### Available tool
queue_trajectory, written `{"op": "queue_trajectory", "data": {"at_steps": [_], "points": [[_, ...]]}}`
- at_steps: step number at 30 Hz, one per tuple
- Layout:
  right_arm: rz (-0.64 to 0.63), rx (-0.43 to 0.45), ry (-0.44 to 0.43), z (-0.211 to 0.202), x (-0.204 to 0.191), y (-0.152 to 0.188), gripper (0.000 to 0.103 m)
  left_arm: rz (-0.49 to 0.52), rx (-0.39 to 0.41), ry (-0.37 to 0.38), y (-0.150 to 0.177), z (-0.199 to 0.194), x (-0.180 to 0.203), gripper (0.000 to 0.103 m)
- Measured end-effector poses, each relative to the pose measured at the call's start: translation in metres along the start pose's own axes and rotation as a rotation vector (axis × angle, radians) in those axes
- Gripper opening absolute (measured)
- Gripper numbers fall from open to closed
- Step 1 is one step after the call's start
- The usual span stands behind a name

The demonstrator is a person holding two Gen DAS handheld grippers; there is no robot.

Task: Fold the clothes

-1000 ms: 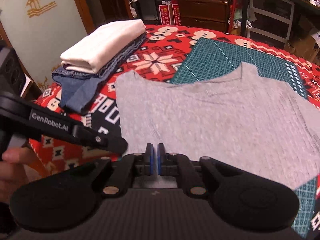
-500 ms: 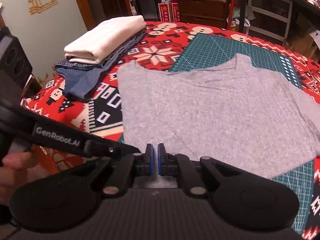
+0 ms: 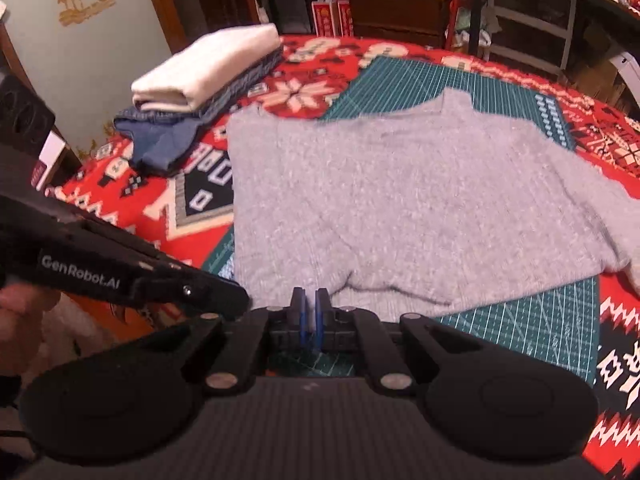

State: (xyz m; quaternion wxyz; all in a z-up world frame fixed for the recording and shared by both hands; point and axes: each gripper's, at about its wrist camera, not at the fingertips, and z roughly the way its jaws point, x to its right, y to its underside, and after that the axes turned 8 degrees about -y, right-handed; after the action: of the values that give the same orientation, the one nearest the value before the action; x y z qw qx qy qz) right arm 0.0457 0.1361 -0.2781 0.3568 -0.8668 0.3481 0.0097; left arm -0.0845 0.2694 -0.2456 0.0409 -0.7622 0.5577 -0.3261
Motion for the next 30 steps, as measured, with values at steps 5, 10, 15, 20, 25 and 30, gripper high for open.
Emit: {"op": "queue_trajectory", "data": {"at_steps": [5,10,15,20,25,30], "points": [[0.013,0.040,0.024,0.007,0.004,-0.013,0.004,-0.007,-0.004,0.003,-0.006,0.007,0.000,0.002],[0.022,0.038,0.048,0.018,0.013,-0.008,0.003,0.059,-0.031,-0.023,-0.001,0.015,0.012,0.002],[-0.010,0.017,0.048,0.009,0.014,0.004,0.003,0.073,-0.038,-0.016,0.004,0.012,0.013,0.002],[0.010,0.038,0.032,-0.006,0.009,0.007,0.004,0.044,-0.017,0.018,0.002,0.006,0.010,0.002],[-0.005,0.036,0.004,0.004,-0.004,0.004,0.004,-0.001,-0.012,0.024,-0.004,0.010,0.005,0.002],[-0.006,0.016,0.001,0.009,-0.006,0.012,0.004,0.037,-0.030,-0.007,-0.002,0.016,0.009,0.002]]}}
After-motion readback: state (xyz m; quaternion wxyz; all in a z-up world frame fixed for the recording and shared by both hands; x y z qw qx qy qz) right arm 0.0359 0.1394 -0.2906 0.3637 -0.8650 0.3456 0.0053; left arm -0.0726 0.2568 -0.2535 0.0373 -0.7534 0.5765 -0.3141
